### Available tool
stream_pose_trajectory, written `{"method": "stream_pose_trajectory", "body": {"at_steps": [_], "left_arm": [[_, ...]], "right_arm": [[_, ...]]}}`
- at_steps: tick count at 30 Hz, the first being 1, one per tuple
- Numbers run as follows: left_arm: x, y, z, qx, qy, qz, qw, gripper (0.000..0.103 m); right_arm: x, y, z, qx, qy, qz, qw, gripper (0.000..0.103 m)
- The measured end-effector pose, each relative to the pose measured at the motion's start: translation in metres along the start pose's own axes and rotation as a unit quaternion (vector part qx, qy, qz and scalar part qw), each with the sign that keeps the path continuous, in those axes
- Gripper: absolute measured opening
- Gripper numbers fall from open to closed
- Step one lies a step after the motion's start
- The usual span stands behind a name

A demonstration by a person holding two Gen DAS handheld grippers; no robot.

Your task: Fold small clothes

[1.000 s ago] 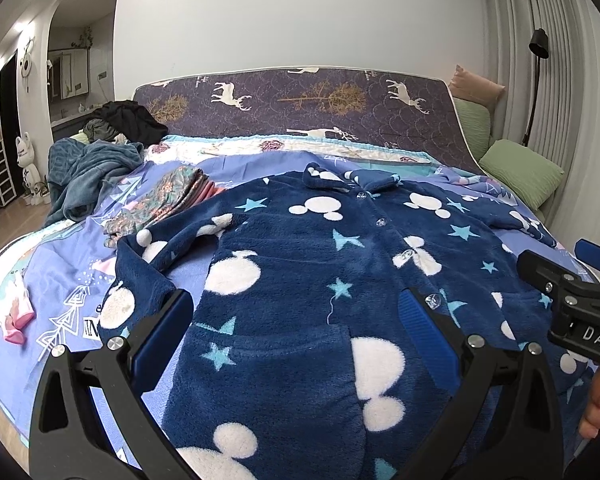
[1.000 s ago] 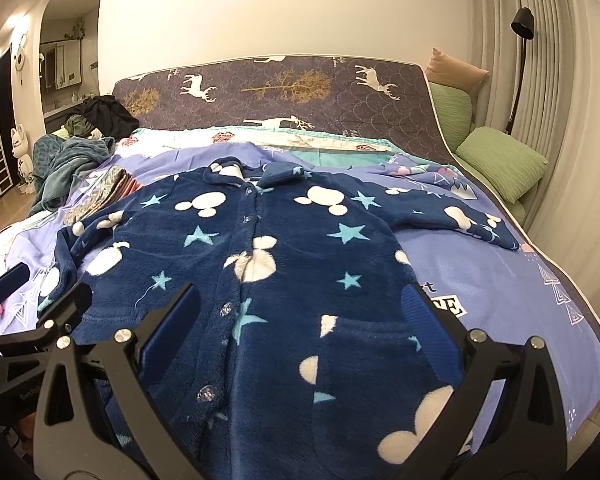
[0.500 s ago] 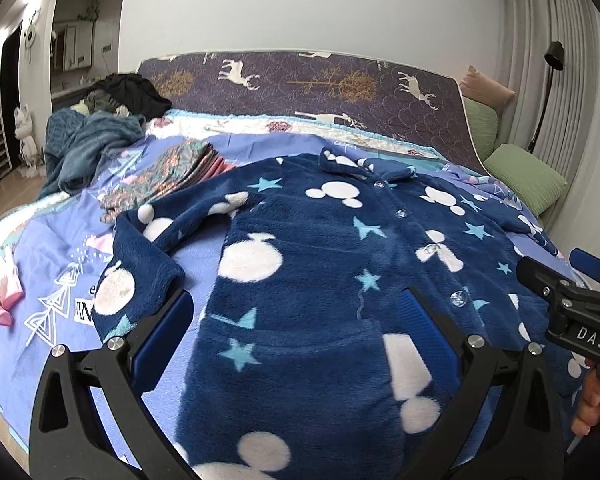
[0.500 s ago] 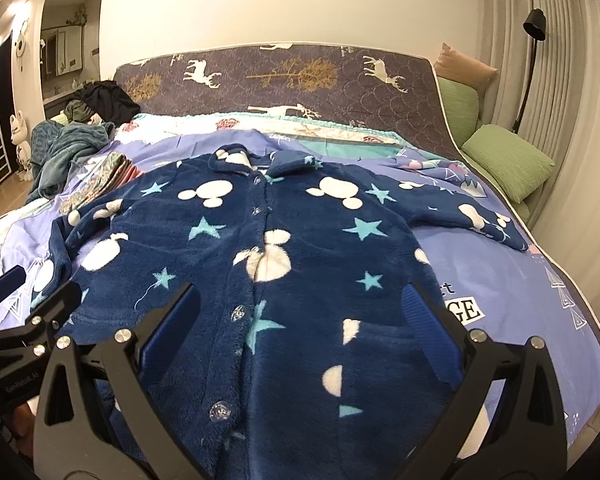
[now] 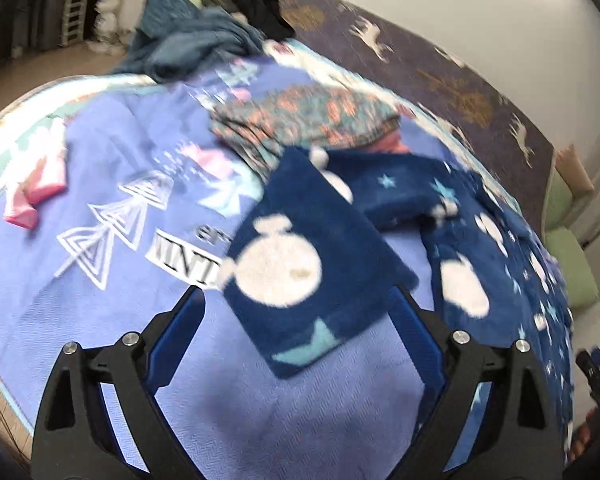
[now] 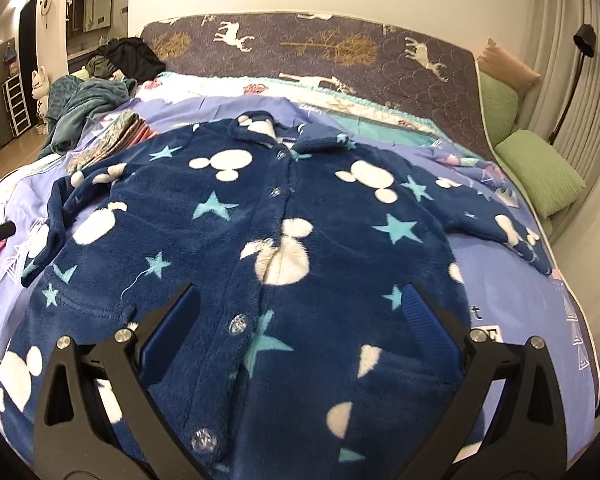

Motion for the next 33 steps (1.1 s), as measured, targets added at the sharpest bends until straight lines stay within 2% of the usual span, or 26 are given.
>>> {"method": "stream_pose_trajectory", "body": {"at_steps": [3, 6, 9, 10, 11, 12, 13, 14, 16, 17, 19, 21, 23, 25, 26, 27, 28, 29, 30, 31, 33], "left_arm": [[-0.010, 0.021, 0.007, -0.013, -0.017, 0.060, 0.9980, 0.093], [-0.017, 0.045, 0.019, -0.013, -0.021, 0.124, 0.9920, 0.093], [-0.020, 0.054, 0.037, 0.021, -0.032, 0.161, 0.9862, 0.093], [-0.022, 0.053, 0.040, 0.032, -0.041, 0.165, 0.9850, 0.093], [-0.023, 0.051, 0.038, 0.032, -0.044, 0.159, 0.9857, 0.093], [-0.023, 0.046, 0.035, 0.031, -0.044, 0.150, 0.9872, 0.093], [-0.024, 0.038, 0.029, 0.031, -0.041, 0.137, 0.9893, 0.093], [-0.025, 0.032, 0.022, 0.032, -0.038, 0.126, 0.9908, 0.093], [-0.030, 0.019, 0.011, 0.036, -0.032, 0.114, 0.9923, 0.093], [-0.033, 0.015, 0.009, 0.039, -0.032, 0.115, 0.9920, 0.093], [-0.040, 0.011, 0.007, 0.043, -0.038, 0.127, 0.9902, 0.093], [-0.042, 0.010, 0.008, 0.054, -0.044, 0.138, 0.9880, 0.093], [-0.042, 0.008, 0.014, 0.061, -0.048, 0.140, 0.9872, 0.093], [-0.039, 0.008, 0.019, 0.062, -0.048, 0.141, 0.9870, 0.092], [-0.037, 0.009, 0.021, 0.062, -0.046, 0.145, 0.9864, 0.088], [-0.035, 0.010, 0.024, 0.063, -0.048, 0.149, 0.9857, 0.074], [-0.034, 0.011, 0.027, 0.060, -0.052, 0.152, 0.9852, 0.053], [-0.033, 0.012, 0.029, 0.052, -0.055, 0.152, 0.9854, 0.037], [-0.033, 0.014, 0.030, 0.042, -0.062, 0.151, 0.9857, 0.014], [-0.031, 0.017, 0.030, 0.039, -0.067, 0.146, 0.9863, 0.012], [-0.023, 0.026, 0.021, 0.030, -0.051, 0.147, 0.9873, 0.010]], "right_arm": [[0.006, -0.009, 0.011, 0.033, -0.018, 0.004, 0.999, 0.101], [0.012, -0.023, 0.017, 0.036, -0.019, -0.016, 0.999, 0.101], [0.018, -0.039, 0.022, 0.065, -0.023, -0.035, 0.997, 0.097], [0.021, -0.043, 0.024, 0.082, -0.029, -0.035, 0.996, 0.090], [0.024, -0.048, 0.027, 0.108, -0.038, -0.033, 0.993, 0.079], [0.032, -0.057, 0.034, 0.144, -0.056, -0.032, 0.988, 0.072], [0.037, -0.064, 0.038, 0.166, -0.067, -0.031, 0.983, 0.057], [0.045, -0.078, 0.044, 0.193, -0.077, -0.040, 0.977, 0.050], [0.057, -0.110, 0.051, 0.235, -0.082, -0.073, 0.966, 0.050], [0.059, -0.121, 0.053, 0.246, -0.083, -0.082, 0.962, 0.054], [0.065, -0.163, 0.067, 0.294, -0.108, -0.099, 0.945, 0.064], [0.066, -0.194, 0.078, 0.328, -0.138, -0.103, 0.929, 0.068], [0.064, -0.227, 0.089, 0.338, -0.160, -0.122, 0.919, 0.073], [0.059, -0.252, 0.102, 0.330, -0.171, -0.142, 0.917, 0.080], [0.056, -0.263, 0.110, 0.327, -0.183, -0.150, 0.915, 0.080], [0.052, -0.270, 0.118, 0.328, -0.198, -0.151, 0.911, 0.080], [0.048, -0.276, 0.127, 0.329, -0.215, -0.145, 0.908, 0.078], [0.046, -0.279, 0.130, 0.327, -0.218, -0.143, 0.908, 0.053], [0.046, -0.282, 0.130, 0.325, -0.218, -0.156, 0.907, 0.027], [0.048, -0.283, 0.131, 0.332, -0.227, -0.156, 0.902, 0.010], [0.064, -0.273, 0.123, 0.343, -0.208, -0.125, 0.907, 0.009]]}}
Point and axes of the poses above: each gripper's, at about its wrist camera, not at the fingertips, and z roughly the way its jaws point, y to its right, x to its top, the point moved 1 cm from there along z, roughly the way its jaws point, and after that the axes turned 7 degrees about y, right-handed, at the moved point
